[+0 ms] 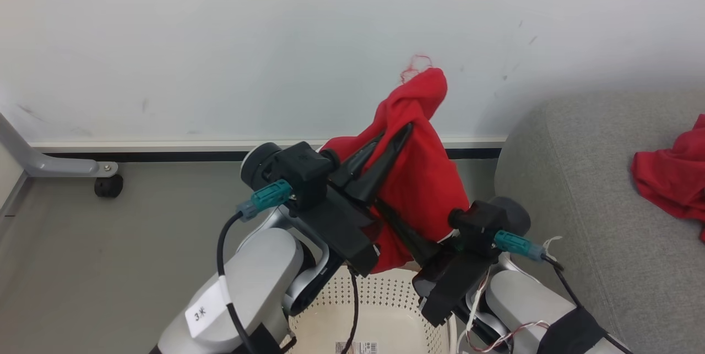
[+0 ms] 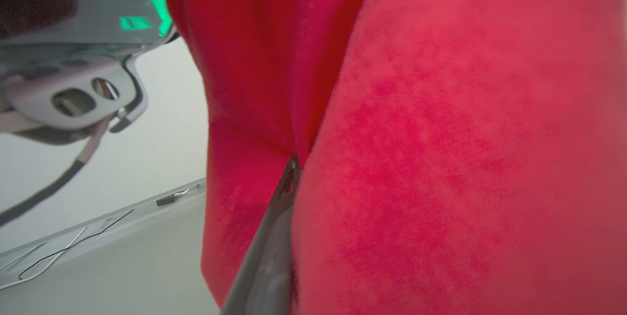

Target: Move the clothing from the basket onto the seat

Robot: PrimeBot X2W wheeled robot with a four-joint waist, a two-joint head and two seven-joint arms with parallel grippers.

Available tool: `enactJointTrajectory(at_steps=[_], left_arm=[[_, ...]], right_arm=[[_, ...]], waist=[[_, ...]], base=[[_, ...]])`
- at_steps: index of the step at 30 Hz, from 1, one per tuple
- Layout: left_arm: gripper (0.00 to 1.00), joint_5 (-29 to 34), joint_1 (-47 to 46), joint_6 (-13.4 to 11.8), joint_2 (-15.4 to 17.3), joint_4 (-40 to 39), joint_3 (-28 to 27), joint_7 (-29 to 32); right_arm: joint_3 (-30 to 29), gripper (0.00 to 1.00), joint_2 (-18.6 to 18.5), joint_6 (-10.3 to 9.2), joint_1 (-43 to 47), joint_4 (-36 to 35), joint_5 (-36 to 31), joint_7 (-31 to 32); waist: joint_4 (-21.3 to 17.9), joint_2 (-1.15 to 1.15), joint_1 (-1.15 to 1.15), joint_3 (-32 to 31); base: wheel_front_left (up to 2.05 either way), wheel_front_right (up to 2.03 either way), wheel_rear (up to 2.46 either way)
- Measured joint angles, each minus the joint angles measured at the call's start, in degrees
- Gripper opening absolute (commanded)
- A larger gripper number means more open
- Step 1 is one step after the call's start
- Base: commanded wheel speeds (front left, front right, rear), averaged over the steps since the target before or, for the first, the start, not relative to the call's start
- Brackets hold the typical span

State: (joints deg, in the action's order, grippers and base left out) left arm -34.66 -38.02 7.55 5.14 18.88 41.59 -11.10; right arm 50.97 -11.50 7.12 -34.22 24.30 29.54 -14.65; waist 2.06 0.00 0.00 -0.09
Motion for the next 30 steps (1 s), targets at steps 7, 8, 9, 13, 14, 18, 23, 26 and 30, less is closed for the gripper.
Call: enactJointTrajectory(at_steps=[7, 8, 9, 13, 14, 18, 23, 26, 30], left_arm=[[0.0, -0.4, 1.8, -0.5, 2.0, -0.7, -1.4, 0.0], [0.0, -0.4, 2.2, -0.6, 2.1, -0.7, -1.5, 0.0], [0.0, -0.5, 2.4, -0.7, 2.2, -0.8, -1.5, 0.2], [0.0, -0.6, 2.6, -1.1, 2.6, -1.2, -1.8, 0.4], [0.09, -0.6, 2.9, -1.2, 3.0, -1.2, -1.9, 0.5], [1.0, -0.6, 3.7, -1.6, 4.0, -1.2, -1.8, 1.1], [1.0, -0.6, 4.8, -2.2, 4.7, -2.1, -2.0, 1.5], [1.0, -0.6, 5.5, -2.5, 5.4, -2.7, -2.1, 1.8], [1.0, -0.9, 6.1, -2.5, 5.7, -3.6, -2.0, 2.1]], right_arm=[[-2.0, 0.0, 0.9, 0.01, -0.5, 1.4, 1.4, 0.0], [-2.4, 0.0, 0.8, 0.01, -0.4, 1.5, 1.6, 0.0], [-2.9, 0.0, 0.7, 0.01, -0.3, 1.4, 2.0, 0.0], [-6.2, 0.0, 0.3, 0.01, 0.6, 0.2, 2.8, 0.0], [-7.0, 0.0, 0.1, 0.01, 0.8, -0.1, 2.8, 0.0], [-9.3, 0.0, -0.6, -0.13, 1.0, -1.0, 2.8, 0.0], [-13.6, 0.0, -2.7, -1.89, 1.1, -2.6, 2.2, 0.0], [-16.3, 0.0, -4.2, -3.01, 1.1, -4.5, 1.7, 0.0], [-19.1, 0.0, -6.4, -4.14, 1.1, -7.0, 0.3, 0.0]], waist=[[-0.8, 0.0, 0.0, -0.3], [-1.0, 0.0, 0.0, -0.3], [-1.2, 0.0, 0.0, -0.3], [-2.0, 0.0, 0.0, -0.2], [-2.3, 0.0, 0.0, -0.2], [-3.1, 0.0, 0.0, -0.1], [-4.7, 0.01, 0.0, -0.1], [-6.1, 0.0, 0.0, -0.1], [-8.2, 0.0, 0.0, 0.0]], base=[[0.0, 0.0, 0.0], [0.0, 0.0, 0.0], [0.0, 0.0, 0.0], [0.0, 0.0, 0.0], [0.0, 0.0, 0.0], [0.0, 0.0, 0.0], [0.0, 0.0, 0.0], [0.0, 0.0, 0.0], [0.0, 0.0, 0.0]])
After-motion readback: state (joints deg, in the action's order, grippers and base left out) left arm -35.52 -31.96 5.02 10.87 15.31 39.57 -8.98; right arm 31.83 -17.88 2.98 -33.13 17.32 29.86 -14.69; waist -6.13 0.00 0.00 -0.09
